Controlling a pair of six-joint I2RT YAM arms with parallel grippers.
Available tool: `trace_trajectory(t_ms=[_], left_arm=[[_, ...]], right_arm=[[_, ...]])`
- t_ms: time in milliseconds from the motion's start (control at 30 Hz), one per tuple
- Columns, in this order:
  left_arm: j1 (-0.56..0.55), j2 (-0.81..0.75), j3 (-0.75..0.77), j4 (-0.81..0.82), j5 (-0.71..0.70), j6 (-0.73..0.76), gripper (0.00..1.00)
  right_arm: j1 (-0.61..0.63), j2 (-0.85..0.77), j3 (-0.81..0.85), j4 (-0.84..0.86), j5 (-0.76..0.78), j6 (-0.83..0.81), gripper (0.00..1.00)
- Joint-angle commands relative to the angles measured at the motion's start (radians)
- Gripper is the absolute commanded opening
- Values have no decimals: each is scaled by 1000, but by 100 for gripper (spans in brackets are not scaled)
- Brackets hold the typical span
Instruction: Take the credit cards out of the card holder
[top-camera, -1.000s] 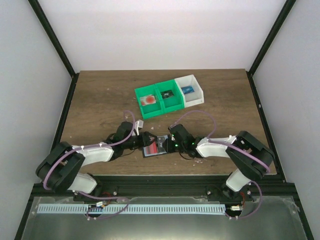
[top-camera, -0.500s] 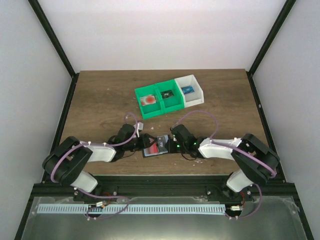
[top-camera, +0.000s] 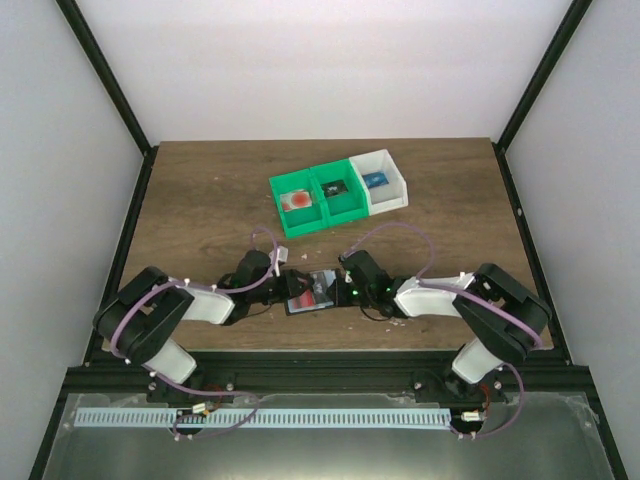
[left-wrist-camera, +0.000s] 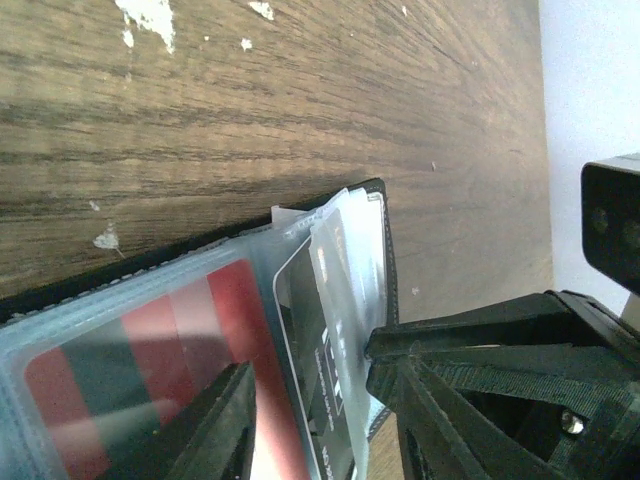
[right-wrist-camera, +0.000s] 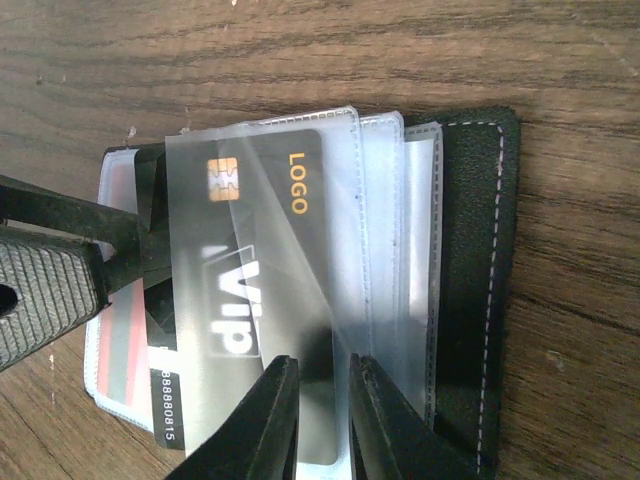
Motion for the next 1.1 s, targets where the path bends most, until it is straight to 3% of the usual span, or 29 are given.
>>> trace_trajectory(t_ms=[0, 533, 633, 733, 1067], left_arm=[[-8, 19, -14, 81, 18, -10, 38], [-21, 77, -3, 118, 5, -6, 28], [-22, 74, -4, 119, -1, -5, 18], [-21, 69, -4, 118, 0, -1, 0], [-21, -69, -7, -81, -88, 47, 0]], right_arm=[[-2, 12, -30, -35, -15, 14, 17], [-2, -3, -46, -29, -16, 20, 16], [-2, -3, -50, -29, -13, 20, 16], [-3, -2, -47, -30, -13, 22, 16], [-2, -17, -56, -61, 19, 23, 16]])
